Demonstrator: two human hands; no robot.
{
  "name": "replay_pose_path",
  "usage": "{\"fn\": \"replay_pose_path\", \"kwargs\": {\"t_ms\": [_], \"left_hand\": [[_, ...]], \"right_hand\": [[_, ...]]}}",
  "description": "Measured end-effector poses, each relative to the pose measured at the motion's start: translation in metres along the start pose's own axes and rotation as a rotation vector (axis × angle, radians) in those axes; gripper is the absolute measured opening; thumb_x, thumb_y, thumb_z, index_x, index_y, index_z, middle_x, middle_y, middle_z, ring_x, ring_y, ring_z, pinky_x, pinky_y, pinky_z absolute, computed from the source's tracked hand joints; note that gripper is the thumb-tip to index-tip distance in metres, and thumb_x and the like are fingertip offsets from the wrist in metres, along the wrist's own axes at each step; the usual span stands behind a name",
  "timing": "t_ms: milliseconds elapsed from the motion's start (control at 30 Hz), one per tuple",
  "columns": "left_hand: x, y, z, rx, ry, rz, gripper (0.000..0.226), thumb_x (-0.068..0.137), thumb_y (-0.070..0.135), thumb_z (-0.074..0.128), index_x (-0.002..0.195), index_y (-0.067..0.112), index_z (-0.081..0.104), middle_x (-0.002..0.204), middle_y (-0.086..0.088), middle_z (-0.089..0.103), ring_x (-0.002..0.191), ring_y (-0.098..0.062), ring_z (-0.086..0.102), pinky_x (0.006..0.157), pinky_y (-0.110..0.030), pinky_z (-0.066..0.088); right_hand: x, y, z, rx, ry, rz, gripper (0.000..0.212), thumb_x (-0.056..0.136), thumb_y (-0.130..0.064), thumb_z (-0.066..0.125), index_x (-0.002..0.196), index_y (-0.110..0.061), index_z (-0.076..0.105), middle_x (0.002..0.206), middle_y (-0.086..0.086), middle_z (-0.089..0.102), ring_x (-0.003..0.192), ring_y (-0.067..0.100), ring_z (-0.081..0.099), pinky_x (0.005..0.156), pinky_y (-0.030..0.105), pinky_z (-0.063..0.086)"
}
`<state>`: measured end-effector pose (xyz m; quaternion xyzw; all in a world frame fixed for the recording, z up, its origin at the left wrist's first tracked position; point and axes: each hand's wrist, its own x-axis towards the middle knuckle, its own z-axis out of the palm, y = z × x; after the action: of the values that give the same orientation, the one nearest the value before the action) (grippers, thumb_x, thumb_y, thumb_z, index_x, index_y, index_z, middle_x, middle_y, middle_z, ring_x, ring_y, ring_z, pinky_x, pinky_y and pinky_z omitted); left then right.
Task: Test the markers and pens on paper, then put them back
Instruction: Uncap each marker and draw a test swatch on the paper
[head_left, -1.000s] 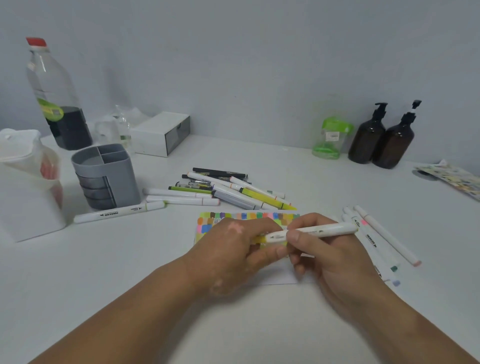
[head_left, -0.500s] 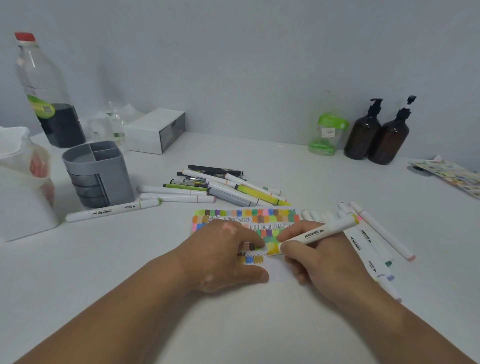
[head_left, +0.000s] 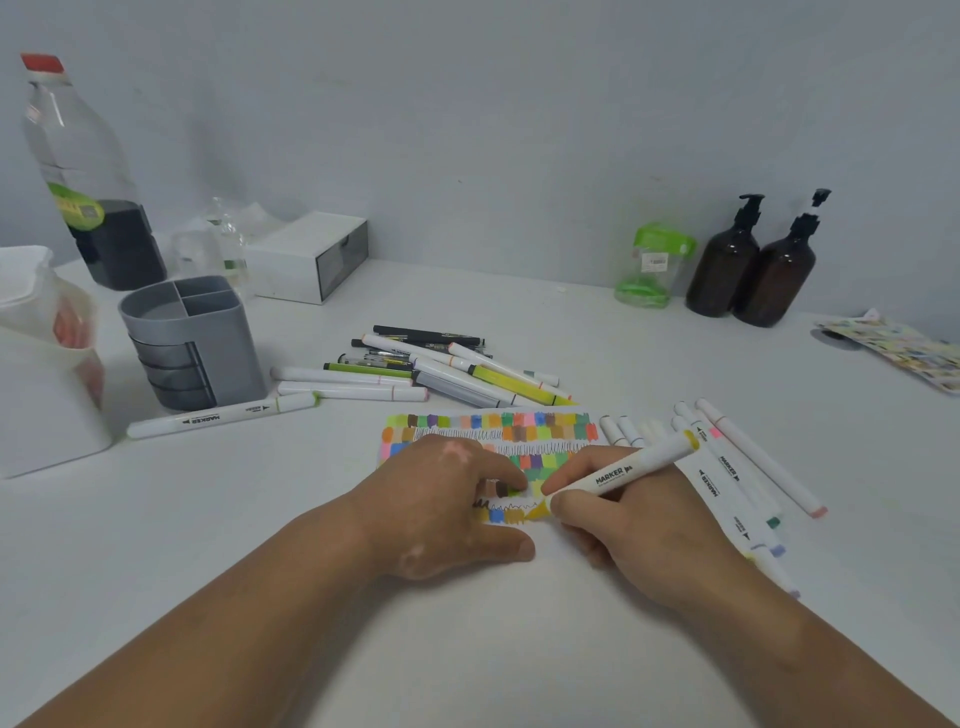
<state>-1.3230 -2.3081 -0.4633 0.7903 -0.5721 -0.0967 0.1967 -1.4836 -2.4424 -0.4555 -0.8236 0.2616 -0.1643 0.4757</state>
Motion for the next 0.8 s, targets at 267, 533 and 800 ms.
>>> {"fn": "replay_pose_path", "kwargs": {"t_ms": [267, 533, 800], "left_hand": [[-0.0004, 0.0014, -0.0011, 0.003, -0.006, -0.011, 0.065, 0.075, 0.071, 0.07, 0.132, 0.041, 0.061, 0.119, 0.017, 0.064, 0.099, -0.004, 0.056, 0.084, -0.021, 0.048], [-0.0009, 0.0023, -0.002, 0.008, -0.013, -0.012, 0.065, 0.076, 0.07, 0.07, 0.133, 0.04, 0.061, 0.121, 0.016, 0.064, 0.102, -0.005, 0.057, 0.088, -0.024, 0.05], [-0.0012, 0.0022, -0.0023, 0.02, -0.018, -0.009, 0.066, 0.075, 0.072, 0.069, 0.132, 0.041, 0.061, 0.12, 0.017, 0.064, 0.1, -0.005, 0.056, 0.085, -0.023, 0.049]], "right_hand": [[0.0009, 0.0005, -0.0005, -0.002, 0.005, -0.002, 0.016, 0.083, -0.013, 0.069, 0.077, -0.028, 0.073, 0.051, 0.002, 0.062, 0.047, 0.015, 0.056, 0.048, 0.026, 0.046], [0.0011, 0.0018, -0.0018, -0.018, 0.019, -0.021, 0.015, 0.083, -0.014, 0.069, 0.076, -0.027, 0.072, 0.051, 0.001, 0.062, 0.045, 0.013, 0.058, 0.045, 0.021, 0.045], [0.0018, 0.0028, -0.0011, 0.002, 0.017, -0.012, 0.007, 0.079, -0.019, 0.068, 0.075, -0.023, 0.071, 0.05, 0.0, 0.06, 0.044, 0.015, 0.057, 0.045, 0.024, 0.047]]}}
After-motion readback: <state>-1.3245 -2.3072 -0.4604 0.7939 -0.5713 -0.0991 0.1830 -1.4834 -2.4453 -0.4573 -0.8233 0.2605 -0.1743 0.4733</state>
